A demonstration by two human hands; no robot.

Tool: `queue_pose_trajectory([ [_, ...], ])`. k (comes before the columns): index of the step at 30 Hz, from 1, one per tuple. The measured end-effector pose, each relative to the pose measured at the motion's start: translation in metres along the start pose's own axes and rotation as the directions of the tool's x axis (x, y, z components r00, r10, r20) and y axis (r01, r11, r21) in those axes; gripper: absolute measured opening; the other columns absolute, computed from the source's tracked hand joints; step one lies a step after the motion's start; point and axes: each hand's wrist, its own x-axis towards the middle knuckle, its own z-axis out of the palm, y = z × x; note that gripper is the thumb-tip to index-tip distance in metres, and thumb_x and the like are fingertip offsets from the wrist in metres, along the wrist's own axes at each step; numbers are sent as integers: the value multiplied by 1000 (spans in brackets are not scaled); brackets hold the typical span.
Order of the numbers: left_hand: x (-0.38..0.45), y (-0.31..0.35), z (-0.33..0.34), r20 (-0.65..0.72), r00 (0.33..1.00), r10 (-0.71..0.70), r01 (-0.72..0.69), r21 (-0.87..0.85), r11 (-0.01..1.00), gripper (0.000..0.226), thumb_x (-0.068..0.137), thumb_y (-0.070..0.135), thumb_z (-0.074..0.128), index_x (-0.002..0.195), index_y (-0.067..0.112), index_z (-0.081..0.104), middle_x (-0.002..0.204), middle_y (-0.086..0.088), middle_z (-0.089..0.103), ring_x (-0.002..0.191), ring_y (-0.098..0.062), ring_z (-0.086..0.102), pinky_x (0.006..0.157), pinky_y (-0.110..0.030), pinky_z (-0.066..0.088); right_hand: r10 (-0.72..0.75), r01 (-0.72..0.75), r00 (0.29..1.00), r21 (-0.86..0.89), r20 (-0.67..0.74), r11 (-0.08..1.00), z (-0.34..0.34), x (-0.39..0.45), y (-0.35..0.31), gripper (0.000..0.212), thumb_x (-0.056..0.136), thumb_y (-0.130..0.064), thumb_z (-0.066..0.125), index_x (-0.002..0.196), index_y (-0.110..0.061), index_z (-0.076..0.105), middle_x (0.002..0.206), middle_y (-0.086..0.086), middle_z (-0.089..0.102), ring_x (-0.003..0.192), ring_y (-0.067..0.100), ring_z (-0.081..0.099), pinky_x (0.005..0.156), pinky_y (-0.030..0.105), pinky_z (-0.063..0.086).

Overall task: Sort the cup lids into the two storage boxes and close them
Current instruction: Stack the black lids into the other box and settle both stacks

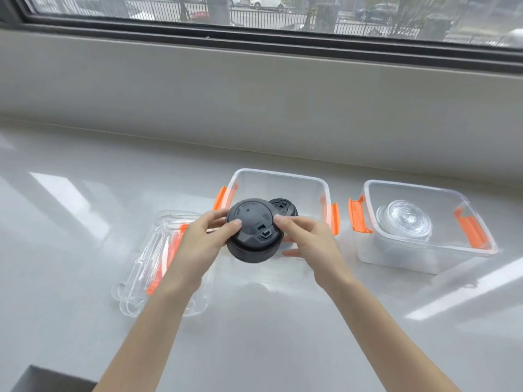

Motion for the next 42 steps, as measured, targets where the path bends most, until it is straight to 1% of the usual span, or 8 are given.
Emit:
queue_pose_trajectory([
  [6,42,35,23,73,995,63,-56,-99,993,20,85,13,58,105,10,61,95,-7,65,81,-12,61,78,-21,53,-148,147,982,-19,-116,989,-12,36,-44,14,83,-28,63,70,-23,68,57,-18,68,54,-10,60,49,6,44],
  [13,100,26,53,113,993,-42,32,84,996,26,89,20,51,110,7,59,99,-8,59,87,-21,54,88,-33,47,-35,11,982,-131,-188,991,-26,91,-40,24,82,-32,61,67,-15,66,79,10,61,72,20,50,68,37,45],
  [18,129,9,58,154,970,-190,146,258,955,14,89,17,47,87,7,57,77,-5,49,68,-18,45,62,-21,41,66,-123,978,-297,-195,947,-24,120,-13,35,81,-36,59,71,-2,63,73,8,48,70,18,42,92,53,46],
  [24,145,-11,58,178,932,-317,230,384,894,19,87,20,48,68,15,51,78,-6,49,71,-21,45,59,-22,37,77,-152,982,-468,-175,871,-20,128,5,47,85,-37,54,72,9,56,71,9,43,70,17,37,61,29,26],
  [28,152,-14,57,191,911,-365,253,438,863,16,84,31,51,78,16,54,89,-5,48,75,-21,46,63,-24,39,95,-180,974,-449,-205,875,-20,131,11,55,87,-39,51,99,14,59,95,26,69,82,29,60,75,35,44],
  [31,156,-15,56,196,894,-403,276,467,840,33,83,40,48,101,14,58,98,-5,55,83,-25,53,77,-31,46,176,-248,965,-459,-195,853,-22,131,10,52,88,-46,44,90,3,61,70,8,53,68,22,49,68,32,39],
  [39,153,-15,63,228,919,-320,189,458,869,29,82,36,55,107,23,51,95,3,59,89,-22,58,78,-32,45,348,-384,923,-323,-163,865,-27,127,9,44,86,-43,47,113,-9,56,96,3,56,93,24,52,86,40,45],
  [42,154,-17,68,236,937,-257,136,430,892,32,79,32,61,107,26,46,83,9,56,79,-15,54,64,-26,40,395,-414,909,-185,-134,891,-28,126,10,31,86,-31,49,108,-10,56,99,4,56,86,19,52,72,35,44],
])
